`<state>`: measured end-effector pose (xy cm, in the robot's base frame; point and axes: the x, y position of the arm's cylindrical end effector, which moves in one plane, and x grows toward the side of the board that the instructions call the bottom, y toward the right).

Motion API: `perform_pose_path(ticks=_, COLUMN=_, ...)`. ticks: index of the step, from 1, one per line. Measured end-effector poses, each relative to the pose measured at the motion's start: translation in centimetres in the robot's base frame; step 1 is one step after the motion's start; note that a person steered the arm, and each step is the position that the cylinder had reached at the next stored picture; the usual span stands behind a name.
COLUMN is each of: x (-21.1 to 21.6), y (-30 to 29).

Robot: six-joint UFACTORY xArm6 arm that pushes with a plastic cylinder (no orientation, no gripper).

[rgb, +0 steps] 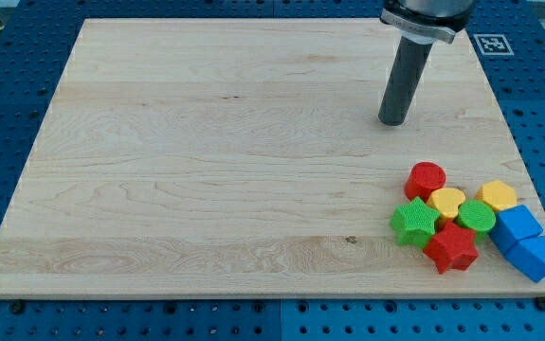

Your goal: Separate the blue blocks

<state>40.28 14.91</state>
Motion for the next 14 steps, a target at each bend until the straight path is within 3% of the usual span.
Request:
perform_pose_path(ticks=2, x=0.0, y=0.0)
perform_pose_path(ticks=4, x=2.8, y=-7.8)
perform_pose_path(ticks=6, x=14.1, y=-12.8)
perform_pose_path(ticks=7, x=20.3, y=-10.5)
perform_pose_path(ticks=12, x=21.6, y=-6.4)
perform_pose_path(ticks=13, x=20.1, y=-6.7)
perform_pose_path(ticks=14, x=14.3, y=-9.2)
